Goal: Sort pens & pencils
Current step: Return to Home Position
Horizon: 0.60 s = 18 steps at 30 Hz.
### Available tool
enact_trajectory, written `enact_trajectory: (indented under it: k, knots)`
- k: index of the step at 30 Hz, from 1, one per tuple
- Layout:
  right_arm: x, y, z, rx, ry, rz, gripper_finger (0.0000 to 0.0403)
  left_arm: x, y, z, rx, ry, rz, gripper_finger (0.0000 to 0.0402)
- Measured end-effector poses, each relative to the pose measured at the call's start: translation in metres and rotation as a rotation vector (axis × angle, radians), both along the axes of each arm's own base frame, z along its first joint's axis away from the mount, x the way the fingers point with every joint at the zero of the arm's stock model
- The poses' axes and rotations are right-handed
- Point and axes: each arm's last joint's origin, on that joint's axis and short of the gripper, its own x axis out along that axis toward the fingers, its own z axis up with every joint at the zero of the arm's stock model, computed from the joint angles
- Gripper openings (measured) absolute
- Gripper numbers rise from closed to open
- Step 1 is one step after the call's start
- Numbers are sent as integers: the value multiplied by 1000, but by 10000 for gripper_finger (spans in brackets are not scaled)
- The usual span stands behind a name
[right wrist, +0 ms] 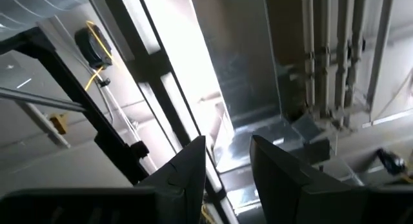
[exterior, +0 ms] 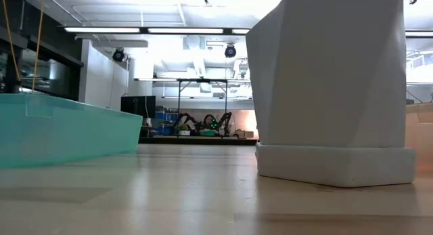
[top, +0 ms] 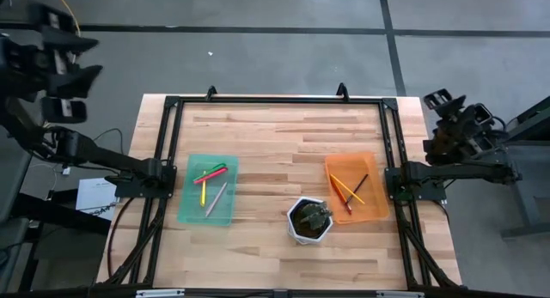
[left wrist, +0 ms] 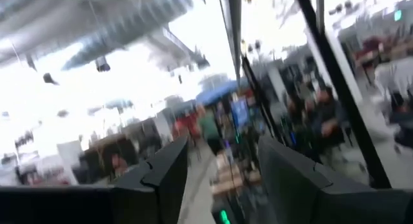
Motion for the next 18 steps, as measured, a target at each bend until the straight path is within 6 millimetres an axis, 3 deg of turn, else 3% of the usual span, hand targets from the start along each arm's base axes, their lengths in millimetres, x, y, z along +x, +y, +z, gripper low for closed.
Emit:
enact_trajectory:
  k: [9,14,18]
  knots:
    - [-8,1,2,-44,-84,-172,113,-43,-14,14,135,-234,-33,175]
    - [-11,1,2,-54,-109,-224,113,-65,-20,-2,126,-216,-17,175]
    - [-10,1,2,-56,-99,-230,113,-65,-19,-27,95,-174,-15,175]
